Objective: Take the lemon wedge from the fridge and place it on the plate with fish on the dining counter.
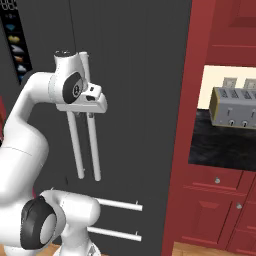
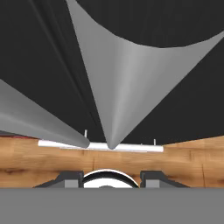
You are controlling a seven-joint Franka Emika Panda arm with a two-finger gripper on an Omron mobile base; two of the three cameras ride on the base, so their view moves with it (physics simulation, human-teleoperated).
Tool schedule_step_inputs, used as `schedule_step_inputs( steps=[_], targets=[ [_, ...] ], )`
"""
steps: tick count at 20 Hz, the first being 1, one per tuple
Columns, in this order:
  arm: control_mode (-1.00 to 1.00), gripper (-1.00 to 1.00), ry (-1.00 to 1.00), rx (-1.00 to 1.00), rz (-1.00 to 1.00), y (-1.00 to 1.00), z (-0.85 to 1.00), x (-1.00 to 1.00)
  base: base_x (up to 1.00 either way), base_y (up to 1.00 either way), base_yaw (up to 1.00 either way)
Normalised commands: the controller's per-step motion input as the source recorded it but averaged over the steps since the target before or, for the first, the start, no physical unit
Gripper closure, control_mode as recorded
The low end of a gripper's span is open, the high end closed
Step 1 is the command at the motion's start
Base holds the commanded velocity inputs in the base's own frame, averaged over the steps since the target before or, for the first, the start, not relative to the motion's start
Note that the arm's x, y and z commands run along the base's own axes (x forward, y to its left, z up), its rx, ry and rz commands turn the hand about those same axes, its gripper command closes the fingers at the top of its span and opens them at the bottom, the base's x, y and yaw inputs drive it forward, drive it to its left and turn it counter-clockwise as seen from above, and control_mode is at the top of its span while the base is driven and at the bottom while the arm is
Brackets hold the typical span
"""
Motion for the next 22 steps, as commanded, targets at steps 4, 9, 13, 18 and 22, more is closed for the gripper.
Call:
schedule_step_inputs(
  steps=[4, 9, 13, 18, 22],
  targets=[
    [-1.0, -1.0, 0.0, 0.0, 0.0, 0.02, 0.0, -0.1, 0.0, 0.0, 0.0],
    [-1.0, -1.0, -0.01, 0.0, 0.0, 0.03, 0.0, -0.03, 0.0, 0.0, 0.0],
    [-1.0, -1.0, -0.01, 0.0, 0.0, 0.08, 0.0, -0.03, 0.0, 0.0, 0.0],
    [1.0, -1.0, 0.0, 0.0, 0.0, 0.0, 0.0, 0.0, -0.5, 0.04, 0.0],
    [1.0, -1.0, 0.0, 0.0, 0.0, 0.0, 0.0, 0.0, -0.93, 0.12, 0.0]
  ],
)
